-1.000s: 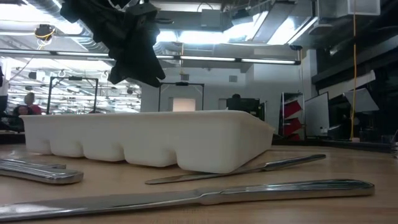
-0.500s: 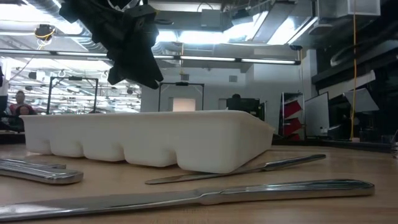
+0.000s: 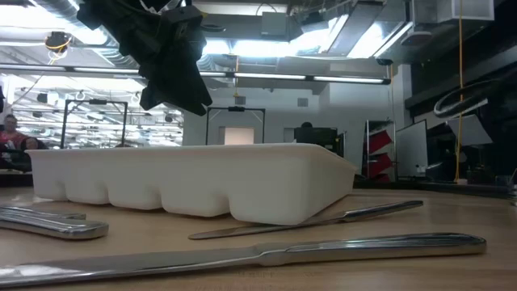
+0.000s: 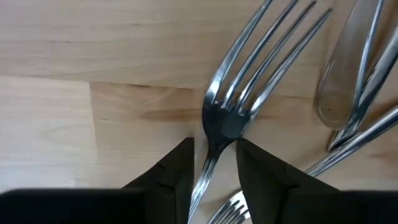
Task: Sort silverware
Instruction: Put the silver fork into the white cutlery tray
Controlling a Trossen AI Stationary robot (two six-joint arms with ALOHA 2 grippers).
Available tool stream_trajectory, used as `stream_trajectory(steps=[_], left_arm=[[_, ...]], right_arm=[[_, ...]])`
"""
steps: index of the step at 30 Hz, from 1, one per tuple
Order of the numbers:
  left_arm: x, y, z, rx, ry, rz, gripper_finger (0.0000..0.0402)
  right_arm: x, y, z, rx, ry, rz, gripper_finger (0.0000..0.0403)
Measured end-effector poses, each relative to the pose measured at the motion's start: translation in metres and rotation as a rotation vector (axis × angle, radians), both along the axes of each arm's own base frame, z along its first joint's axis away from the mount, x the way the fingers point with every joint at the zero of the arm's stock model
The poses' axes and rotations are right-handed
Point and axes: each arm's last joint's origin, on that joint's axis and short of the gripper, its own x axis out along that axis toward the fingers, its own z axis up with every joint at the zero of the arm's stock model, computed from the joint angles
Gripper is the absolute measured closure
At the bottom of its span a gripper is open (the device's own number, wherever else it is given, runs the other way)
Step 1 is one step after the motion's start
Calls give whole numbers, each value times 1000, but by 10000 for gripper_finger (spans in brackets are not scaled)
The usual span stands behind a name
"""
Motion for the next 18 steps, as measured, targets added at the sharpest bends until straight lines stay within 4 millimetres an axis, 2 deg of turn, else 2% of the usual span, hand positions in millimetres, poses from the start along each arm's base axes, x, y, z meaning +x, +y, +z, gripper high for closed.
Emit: stream_trajectory(steps=[6,15,18], left_arm=[[0,0,0,0,0,0,295],[0,0,0,0,0,0,295],[-1,0,2,-6,-7,-5,295]], right_arm=[[0,0,-2,18,-17,3,295],[1,1,-3,28,-36,12,383],[2,2,-2,30,-37,13,393]])
